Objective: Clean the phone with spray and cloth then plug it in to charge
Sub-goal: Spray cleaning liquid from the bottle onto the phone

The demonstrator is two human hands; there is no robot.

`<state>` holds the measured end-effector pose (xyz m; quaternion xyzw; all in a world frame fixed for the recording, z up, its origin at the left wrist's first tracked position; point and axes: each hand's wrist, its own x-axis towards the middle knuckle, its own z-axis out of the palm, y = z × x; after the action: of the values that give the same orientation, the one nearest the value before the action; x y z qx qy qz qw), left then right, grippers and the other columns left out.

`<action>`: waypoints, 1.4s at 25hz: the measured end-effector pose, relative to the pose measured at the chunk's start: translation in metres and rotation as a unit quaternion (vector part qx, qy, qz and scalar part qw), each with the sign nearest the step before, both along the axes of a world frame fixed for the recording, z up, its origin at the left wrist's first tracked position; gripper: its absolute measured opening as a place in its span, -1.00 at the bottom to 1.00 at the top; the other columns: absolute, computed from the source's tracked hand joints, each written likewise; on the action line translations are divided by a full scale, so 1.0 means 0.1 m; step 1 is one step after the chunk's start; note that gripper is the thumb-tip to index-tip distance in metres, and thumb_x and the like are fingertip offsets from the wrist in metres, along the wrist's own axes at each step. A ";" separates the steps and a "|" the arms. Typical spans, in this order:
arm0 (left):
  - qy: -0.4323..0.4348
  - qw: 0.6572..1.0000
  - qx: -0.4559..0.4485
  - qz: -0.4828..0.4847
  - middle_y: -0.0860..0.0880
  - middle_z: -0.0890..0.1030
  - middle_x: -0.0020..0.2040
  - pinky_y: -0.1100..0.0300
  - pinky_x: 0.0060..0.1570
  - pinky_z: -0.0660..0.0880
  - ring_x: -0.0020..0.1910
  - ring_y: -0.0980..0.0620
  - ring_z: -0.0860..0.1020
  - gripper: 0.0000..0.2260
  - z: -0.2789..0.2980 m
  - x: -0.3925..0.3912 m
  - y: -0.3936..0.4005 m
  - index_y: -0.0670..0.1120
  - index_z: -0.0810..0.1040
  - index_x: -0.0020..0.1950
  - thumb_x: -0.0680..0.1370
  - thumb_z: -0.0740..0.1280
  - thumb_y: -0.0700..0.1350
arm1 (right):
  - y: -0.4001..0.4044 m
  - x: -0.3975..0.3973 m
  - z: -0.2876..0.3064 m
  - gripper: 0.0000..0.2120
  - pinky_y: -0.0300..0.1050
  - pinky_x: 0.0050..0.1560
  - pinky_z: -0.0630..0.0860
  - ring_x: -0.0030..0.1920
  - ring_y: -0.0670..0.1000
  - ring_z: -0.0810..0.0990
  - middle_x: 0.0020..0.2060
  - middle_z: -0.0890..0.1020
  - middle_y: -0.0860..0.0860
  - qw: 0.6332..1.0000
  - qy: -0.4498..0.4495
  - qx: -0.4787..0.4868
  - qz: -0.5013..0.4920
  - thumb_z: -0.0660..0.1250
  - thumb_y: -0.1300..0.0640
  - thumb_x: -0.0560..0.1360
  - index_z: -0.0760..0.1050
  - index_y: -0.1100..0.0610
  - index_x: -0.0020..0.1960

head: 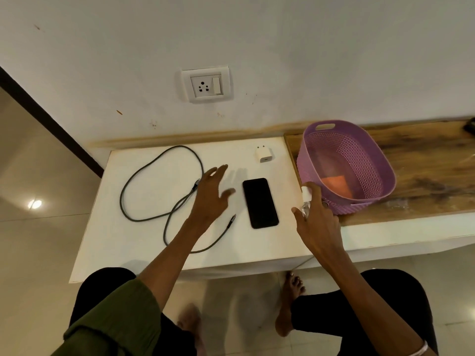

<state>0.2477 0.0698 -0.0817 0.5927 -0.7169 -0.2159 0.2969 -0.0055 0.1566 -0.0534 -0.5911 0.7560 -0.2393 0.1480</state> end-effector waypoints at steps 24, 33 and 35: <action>0.336 0.939 -0.010 0.075 -0.07 0.72 -0.17 0.29 -0.07 0.60 -0.17 0.06 0.71 -0.86 0.64 -0.09 -0.03 -0.21 0.68 0.01 0.46 0.49 -0.29 | -0.45 0.82 0.01 -0.35 0.05 0.35 0.39 0.38 0.13 0.43 0.41 0.41 0.12 0.975 -0.204 -0.008 0.088 0.35 0.07 0.55 0.12 0.09 0.53; 0.315 0.948 0.003 0.040 -0.03 0.74 -0.08 0.37 0.02 0.56 -0.08 0.16 0.70 -0.83 0.77 -0.34 0.12 -0.17 0.73 0.02 0.44 0.52 -0.23 | -0.31 1.00 -0.07 -0.48 -0.32 -0.02 0.41 0.05 0.01 0.60 0.14 0.58 0.07 0.969 -0.192 -0.044 0.151 0.36 0.02 0.54 0.28 0.11 0.43; 0.310 0.950 0.013 0.030 -0.02 0.74 -0.08 0.38 0.02 0.56 -0.07 0.16 0.70 -0.83 0.79 -0.32 0.12 -0.16 0.73 0.02 0.44 0.52 -0.23 | -0.32 0.99 -0.08 -0.48 -0.36 -0.09 0.41 -0.07 -0.06 0.57 0.08 0.58 0.06 0.970 -0.177 -0.060 0.156 0.35 0.01 0.54 0.29 0.09 0.43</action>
<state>0.2155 0.0815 -0.0022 0.5220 -0.5685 -0.3887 0.5032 0.0937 0.1243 -0.0610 -0.6576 0.6007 -0.3588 0.2793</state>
